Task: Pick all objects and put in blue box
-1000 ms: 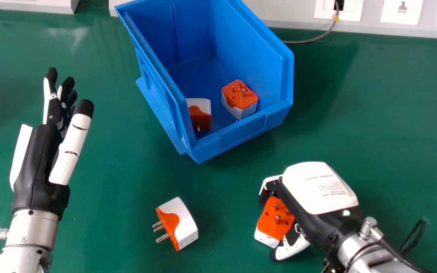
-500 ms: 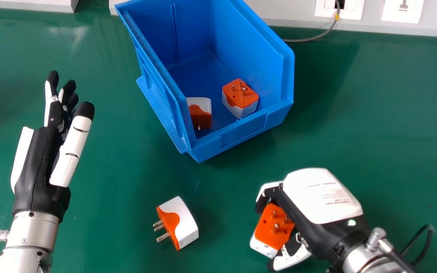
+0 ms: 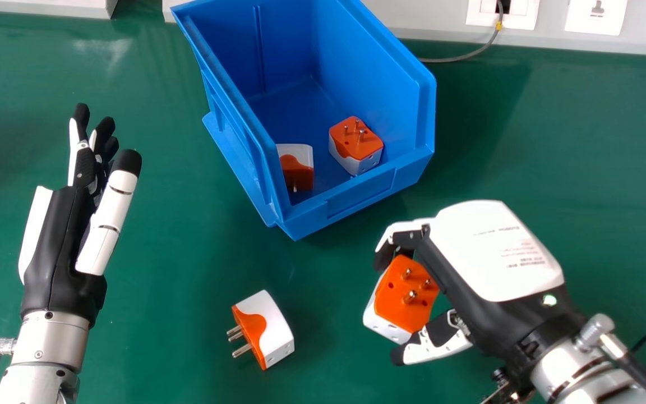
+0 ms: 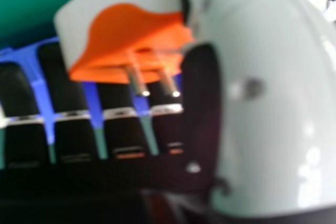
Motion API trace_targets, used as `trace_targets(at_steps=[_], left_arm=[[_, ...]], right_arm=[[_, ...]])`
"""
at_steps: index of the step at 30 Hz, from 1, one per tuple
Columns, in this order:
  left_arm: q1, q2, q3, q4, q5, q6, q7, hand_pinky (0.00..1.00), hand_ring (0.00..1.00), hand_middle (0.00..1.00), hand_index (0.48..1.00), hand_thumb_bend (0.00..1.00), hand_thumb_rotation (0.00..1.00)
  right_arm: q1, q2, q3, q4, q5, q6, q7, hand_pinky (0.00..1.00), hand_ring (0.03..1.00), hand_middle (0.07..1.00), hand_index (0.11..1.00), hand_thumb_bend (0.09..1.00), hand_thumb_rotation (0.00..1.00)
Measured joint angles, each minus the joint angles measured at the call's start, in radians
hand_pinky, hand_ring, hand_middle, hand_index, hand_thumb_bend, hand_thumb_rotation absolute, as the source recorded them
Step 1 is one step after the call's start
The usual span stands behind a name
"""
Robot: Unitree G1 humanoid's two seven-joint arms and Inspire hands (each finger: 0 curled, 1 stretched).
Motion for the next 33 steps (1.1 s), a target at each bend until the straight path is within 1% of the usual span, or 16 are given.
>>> trace_targets(at_steps=[6, 9, 11, 14, 17, 19, 21, 23, 24, 26, 29, 33], left_arm=[[-0.003, 0.0, -0.005, 0.004, 0.0, -0.003, -0.007, 1.0, 1.0, 1.0, 1.0, 0.58, 0.86], [-0.005, 0.001, -0.005, 0.007, -0.001, -0.005, -0.018, 1.0, 1.0, 1.0, 1.0, 0.58, 0.86], [-0.007, 0.001, -0.005, 0.011, -0.002, -0.007, -0.023, 1.0, 1.0, 1.0, 1.0, 0.58, 0.86], [-0.009, 0.001, -0.004, 0.017, -0.002, -0.013, -0.023, 1.0, 1.0, 1.0, 1.0, 0.58, 0.86], [-0.01, 0.001, -0.004, 0.021, -0.002, -0.017, -0.023, 1.0, 1.0, 1.0, 1.0, 0.58, 0.86], [-0.013, 0.0, -0.004, 0.027, -0.001, -0.02, -0.022, 1.0, 1.0, 1.0, 1.0, 0.58, 0.86], [-0.018, 0.0, -0.004, 0.03, -0.001, -0.023, -0.019, 1.0, 1.0, 1.0, 1.0, 0.58, 0.86], [-0.018, 0.0, -0.005, 0.031, 0.0, -0.026, -0.016, 1.0, 1.0, 1.0, 1.0, 0.58, 0.86], [-0.017, 0.0, -0.004, 0.031, 0.0, -0.027, -0.013, 1.0, 1.0, 1.0, 1.0, 0.58, 0.86], [-0.017, 0.0, -0.005, 0.032, 0.002, -0.031, -0.011, 1.0, 1.0, 1.0, 1.0, 0.59, 0.86], [-0.024, 0.001, -0.006, 0.046, 0.003, -0.041, -0.004, 1.0, 1.0, 1.0, 1.0, 0.59, 0.86], [-0.036, 0.002, -0.007, 0.062, 0.007, -0.045, -0.001, 1.0, 1.0, 1.0, 1.0, 0.6, 0.86]], right_arm=[[-0.008, 0.017, -0.043, -0.081, 0.011, -0.001, 0.043, 0.33, 0.423, 0.513, 0.54, 0.489, 0.0], [-0.031, 0.03, -0.066, -0.094, 0.027, -0.002, 0.056, 0.33, 0.426, 0.517, 0.542, 0.489, 0.0], [-0.049, 0.038, -0.082, -0.097, 0.037, -0.002, 0.058, 0.33, 0.427, 0.52, 0.543, 0.488, 0.0], [-0.079, 0.046, -0.099, -0.098, 0.046, -0.002, 0.063, 0.33, 0.429, 0.523, 0.545, 0.488, 0.0], [-0.121, 0.056, -0.112, -0.102, 0.049, -0.002, 0.075, 0.33, 0.429, 0.526, 0.547, 0.487, 0.0], [-0.162, 0.061, -0.12, -0.103, 0.05, -0.001, 0.085, 0.32, 0.429, 0.529, 0.551, 0.487, 0.0], [-0.2, 0.066, -0.126, -0.103, 0.051, 0.0, 0.094, 0.32, 0.429, 0.53, 0.552, 0.487, 0.0], [-0.223, 0.072, -0.129, -0.102, 0.051, 0.001, 0.102, 0.32, 0.429, 0.53, 0.552, 0.487, 0.0], [-0.237, 0.075, -0.129, -0.097, 0.051, 0.0, 0.106, 0.32, 0.43, 0.53, 0.552, 0.487, 0.0], [-0.271, 0.079, -0.128, -0.076, 0.051, 0.0, 0.111, 0.32, 0.429, 0.53, 0.553, 0.487, 0.0], [-0.348, 0.089, -0.121, 0.0, 0.049, 0.0, 0.106, 0.32, 0.427, 0.529, 0.555, 0.486, 0.0], [-0.466, 0.123, -0.091, 0.163, 0.037, -0.001, 0.062, 0.31, 0.423, 0.524, 0.559, 0.486, 0.0]])
